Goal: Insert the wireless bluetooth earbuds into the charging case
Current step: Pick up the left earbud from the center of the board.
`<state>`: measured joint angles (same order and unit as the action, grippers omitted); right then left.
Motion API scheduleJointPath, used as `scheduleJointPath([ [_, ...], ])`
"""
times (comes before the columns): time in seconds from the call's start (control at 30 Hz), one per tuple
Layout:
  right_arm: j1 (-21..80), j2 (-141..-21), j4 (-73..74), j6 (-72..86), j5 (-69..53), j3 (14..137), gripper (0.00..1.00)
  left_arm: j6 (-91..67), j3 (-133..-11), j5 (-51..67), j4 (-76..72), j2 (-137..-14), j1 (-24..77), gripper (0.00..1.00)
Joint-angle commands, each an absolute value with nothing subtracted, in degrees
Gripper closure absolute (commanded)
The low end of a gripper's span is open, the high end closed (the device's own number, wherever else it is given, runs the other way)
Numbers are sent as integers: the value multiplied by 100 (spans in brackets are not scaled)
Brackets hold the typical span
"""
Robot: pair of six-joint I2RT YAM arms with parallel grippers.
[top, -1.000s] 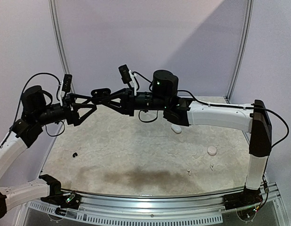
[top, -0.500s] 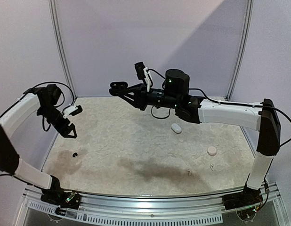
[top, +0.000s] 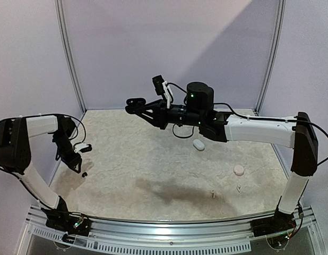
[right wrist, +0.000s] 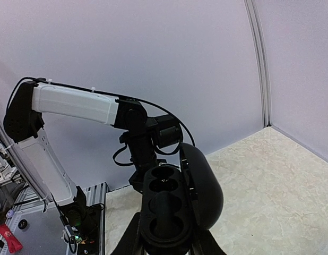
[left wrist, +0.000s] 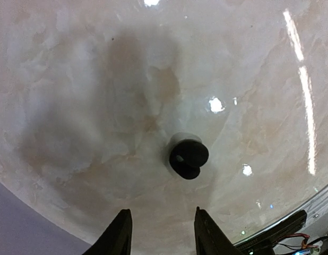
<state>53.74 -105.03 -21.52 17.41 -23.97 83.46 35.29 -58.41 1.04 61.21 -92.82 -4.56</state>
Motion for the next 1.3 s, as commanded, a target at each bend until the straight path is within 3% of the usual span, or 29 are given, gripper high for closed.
scheduleJointPath([
  [0.0, 5385, -10257, -2165, 1749, -2327, 8245, 100, 3520, -5757, 236, 5567, -9422, -450, 60],
  [0.4, 5386, -10248, -2159, 1739, -2440, 8234, 100, 3412, -5555, 427, 5169, -9797, -372, 68],
  [0.93, 5387, -10368, -2075, 1740, -2521, 8364, 100, 3473, -5199, 918, 5338, -9327, -178, 69],
  [1.27, 5382, -10354, -1947, 1716, -2532, 8376, 100, 3502, -5107, 970, 5316, -9444, -99, 98],
])
